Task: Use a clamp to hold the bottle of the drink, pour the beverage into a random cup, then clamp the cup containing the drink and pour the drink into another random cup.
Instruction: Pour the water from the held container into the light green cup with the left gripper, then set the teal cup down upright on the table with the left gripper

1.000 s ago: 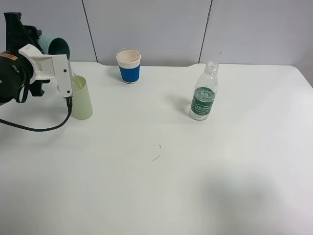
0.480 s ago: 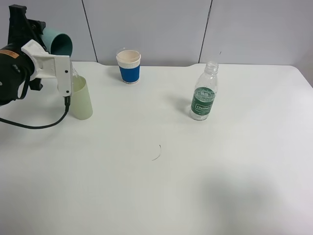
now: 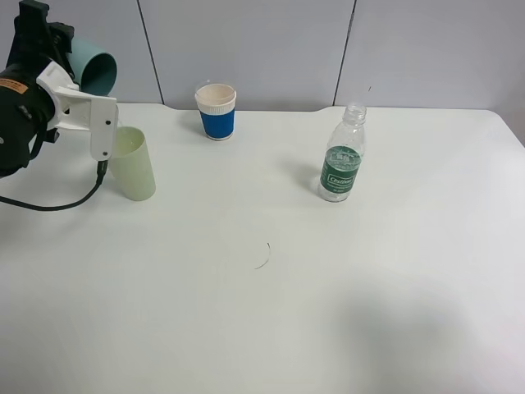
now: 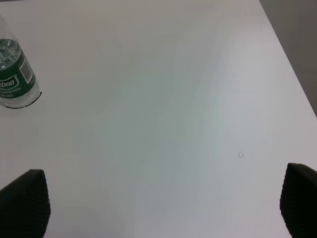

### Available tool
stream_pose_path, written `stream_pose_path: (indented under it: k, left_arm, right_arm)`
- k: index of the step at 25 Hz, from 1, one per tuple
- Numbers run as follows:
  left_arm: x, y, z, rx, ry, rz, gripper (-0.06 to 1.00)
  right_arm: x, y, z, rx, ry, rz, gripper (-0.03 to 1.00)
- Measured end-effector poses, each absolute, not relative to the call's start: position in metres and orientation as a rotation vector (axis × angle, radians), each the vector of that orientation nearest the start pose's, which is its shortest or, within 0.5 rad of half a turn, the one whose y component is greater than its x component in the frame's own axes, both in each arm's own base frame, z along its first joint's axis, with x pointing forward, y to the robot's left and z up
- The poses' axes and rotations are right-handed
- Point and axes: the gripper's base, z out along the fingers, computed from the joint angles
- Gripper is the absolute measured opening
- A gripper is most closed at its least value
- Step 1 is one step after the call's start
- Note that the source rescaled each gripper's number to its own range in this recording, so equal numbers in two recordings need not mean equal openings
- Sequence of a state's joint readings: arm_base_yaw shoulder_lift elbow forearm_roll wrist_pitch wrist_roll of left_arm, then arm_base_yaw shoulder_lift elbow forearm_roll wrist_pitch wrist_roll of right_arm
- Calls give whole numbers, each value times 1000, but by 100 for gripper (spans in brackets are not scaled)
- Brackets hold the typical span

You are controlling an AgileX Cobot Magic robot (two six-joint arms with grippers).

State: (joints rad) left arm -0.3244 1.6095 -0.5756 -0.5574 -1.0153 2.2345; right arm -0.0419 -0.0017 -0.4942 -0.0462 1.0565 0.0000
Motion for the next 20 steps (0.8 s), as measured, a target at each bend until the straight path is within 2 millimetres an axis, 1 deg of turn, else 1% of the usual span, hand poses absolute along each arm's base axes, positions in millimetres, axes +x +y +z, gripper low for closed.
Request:
stream_pose_path:
  k: [3,5,7,10,13,16,20]
  left_arm:
    - [292,-55,212,1400,1162,1544,1]
    - [292,-55,211,1366,1195,1503,1]
    - [292,-55,210,1324,1235,1445,1]
    - [292,-56,207,1230,1323,1312,1]
    - [291,-56,209,1051,1426,1145,1]
    - [289,-54,214,865,1494,1006,1]
    - [286,-53,223,704,1533,868,1]
  right_arm:
    - [-5,-3,276,45,2044,-81,98]
    - [-5,-3,276,45,2044,-81,98]
    - [-5,-3,276,45,2044,-81,98]
    - [-5,-3,276,45,2044,-81,98]
    - [-5,-3,276,45,2044,-81,98]
    - [-5,-3,276,45,2044,-81,98]
    - [-5,-3,276,45,2044,-81,98]
